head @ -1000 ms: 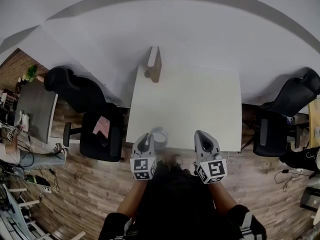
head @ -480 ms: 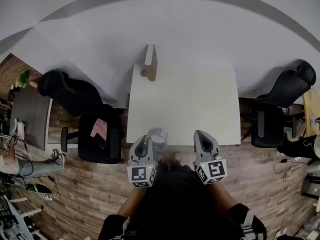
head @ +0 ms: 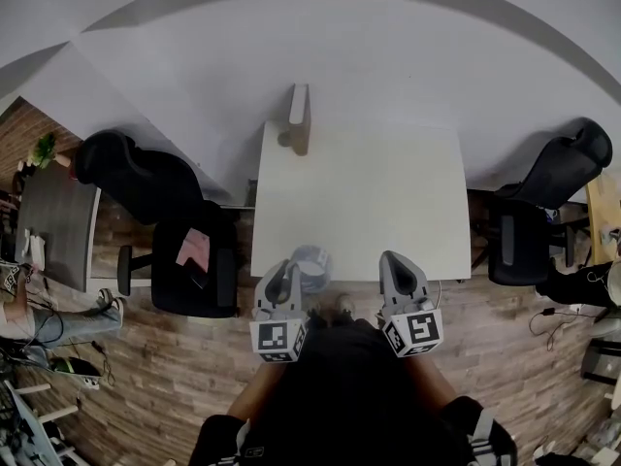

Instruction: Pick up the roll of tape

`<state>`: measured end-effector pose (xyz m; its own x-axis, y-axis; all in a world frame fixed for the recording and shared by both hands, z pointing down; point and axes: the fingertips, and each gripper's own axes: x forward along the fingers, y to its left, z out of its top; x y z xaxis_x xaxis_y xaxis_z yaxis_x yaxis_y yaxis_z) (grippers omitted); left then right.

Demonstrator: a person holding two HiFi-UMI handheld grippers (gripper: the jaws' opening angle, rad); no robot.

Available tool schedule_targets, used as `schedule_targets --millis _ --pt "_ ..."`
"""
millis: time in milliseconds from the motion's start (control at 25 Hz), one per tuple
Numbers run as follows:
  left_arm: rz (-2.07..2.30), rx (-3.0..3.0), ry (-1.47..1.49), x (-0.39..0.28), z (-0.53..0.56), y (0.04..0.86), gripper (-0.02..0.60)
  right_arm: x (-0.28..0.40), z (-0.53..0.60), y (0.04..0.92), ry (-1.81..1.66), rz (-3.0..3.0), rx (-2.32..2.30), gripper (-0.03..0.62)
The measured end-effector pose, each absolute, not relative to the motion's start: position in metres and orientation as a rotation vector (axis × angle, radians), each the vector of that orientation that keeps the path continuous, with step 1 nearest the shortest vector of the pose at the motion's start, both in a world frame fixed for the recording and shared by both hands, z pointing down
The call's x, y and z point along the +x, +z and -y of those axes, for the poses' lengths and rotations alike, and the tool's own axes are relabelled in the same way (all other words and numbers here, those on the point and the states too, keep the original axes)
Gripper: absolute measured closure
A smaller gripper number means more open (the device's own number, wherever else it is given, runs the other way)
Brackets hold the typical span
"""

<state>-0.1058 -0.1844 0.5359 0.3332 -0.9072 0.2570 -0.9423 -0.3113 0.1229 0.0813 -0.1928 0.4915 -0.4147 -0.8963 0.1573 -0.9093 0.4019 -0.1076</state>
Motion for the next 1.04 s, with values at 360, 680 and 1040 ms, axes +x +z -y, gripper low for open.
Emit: schedule_targets --millis 360,680,1040 --pt "1.637 2.353 0.192 -0.108 0.187 0.539 0.514 0.073 0.192 0.492 0.279 2.554 1.652 0.580" --pt "1.626 2.358 0.184 -0.110 0.189 0.539 0.514 0.068 0.193 0.491 0.274 2.550 1.653 0.580" --pt "1.613 2.362 0.184 -0.110 0.189 0.539 0.514 0.065 0.195 0.493 0.268 2.559 1.645 0.580"
